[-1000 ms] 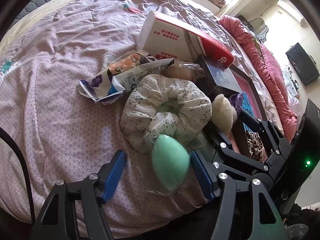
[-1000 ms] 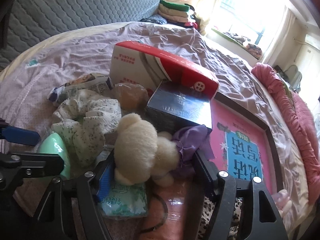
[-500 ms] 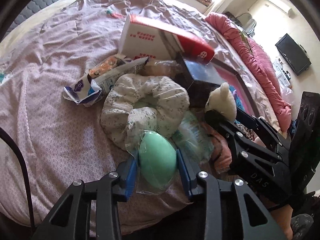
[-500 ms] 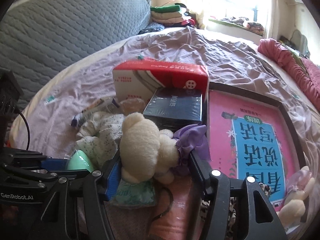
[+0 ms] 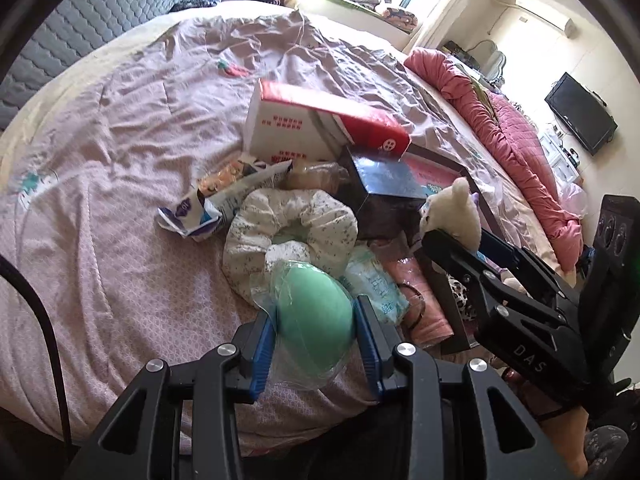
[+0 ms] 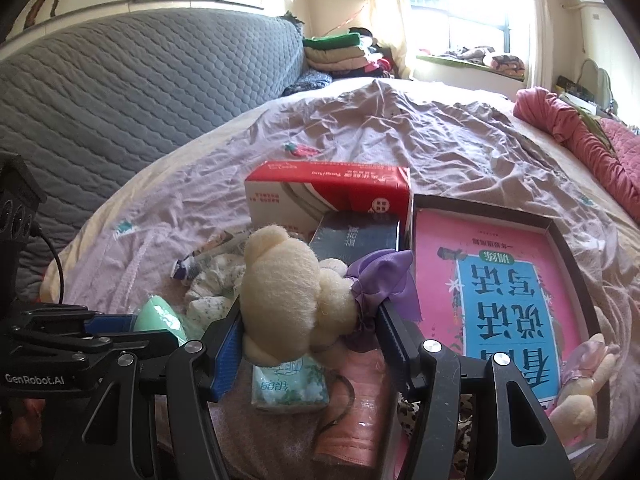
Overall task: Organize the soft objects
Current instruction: 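Carry the sponge with the left gripper while the right gripper carries the teddy bear toward the pink tray, then lower the sponge onto the tray and open the left gripper while the right gripper lowers the teddy bear there, then withdraw both open grippers from the pink tray, then move both open grippers toward the floral scrunchie and green wipes pack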
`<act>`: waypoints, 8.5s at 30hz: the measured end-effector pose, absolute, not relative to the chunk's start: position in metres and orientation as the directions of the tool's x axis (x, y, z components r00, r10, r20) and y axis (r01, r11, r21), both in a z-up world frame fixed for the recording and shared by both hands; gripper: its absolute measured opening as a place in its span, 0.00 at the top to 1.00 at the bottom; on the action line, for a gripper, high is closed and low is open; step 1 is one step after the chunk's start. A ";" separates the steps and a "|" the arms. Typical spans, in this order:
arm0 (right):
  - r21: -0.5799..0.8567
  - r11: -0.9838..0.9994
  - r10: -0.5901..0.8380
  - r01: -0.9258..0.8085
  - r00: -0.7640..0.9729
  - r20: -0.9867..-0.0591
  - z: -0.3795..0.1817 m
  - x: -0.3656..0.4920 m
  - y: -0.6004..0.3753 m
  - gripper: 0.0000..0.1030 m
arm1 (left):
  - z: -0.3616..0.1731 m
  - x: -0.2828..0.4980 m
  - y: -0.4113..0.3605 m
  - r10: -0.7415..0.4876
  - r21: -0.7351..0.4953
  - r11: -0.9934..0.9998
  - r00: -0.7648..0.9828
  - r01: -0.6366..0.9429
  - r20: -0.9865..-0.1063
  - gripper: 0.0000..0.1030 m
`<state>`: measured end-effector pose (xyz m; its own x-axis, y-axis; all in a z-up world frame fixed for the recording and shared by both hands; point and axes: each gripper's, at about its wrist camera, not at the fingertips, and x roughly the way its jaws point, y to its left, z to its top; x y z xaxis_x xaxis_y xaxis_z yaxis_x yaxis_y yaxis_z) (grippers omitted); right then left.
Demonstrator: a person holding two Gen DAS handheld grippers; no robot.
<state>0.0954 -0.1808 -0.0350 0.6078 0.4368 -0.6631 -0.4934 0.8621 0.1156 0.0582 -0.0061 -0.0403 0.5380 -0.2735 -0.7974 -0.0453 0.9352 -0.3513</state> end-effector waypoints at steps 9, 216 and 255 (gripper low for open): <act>0.105 0.870 0.428 -0.481 0.631 -0.647 -0.018 0.086 -0.197 0.40 | -0.018 0.052 -0.025 -0.286 -0.338 0.941 0.571 0.015 -0.770 0.63; 0.166 0.957 0.289 -0.236 0.787 -0.545 0.057 0.049 -0.332 0.18 | 0.053 0.067 -0.059 -0.112 -0.125 0.992 0.628 0.024 -0.770 0.23; 0.109 0.894 0.395 -0.434 0.653 -0.646 0.026 0.044 -0.235 0.18 | 0.014 0.035 0.013 -0.046 -0.117 0.990 0.586 -0.084 -0.809 0.22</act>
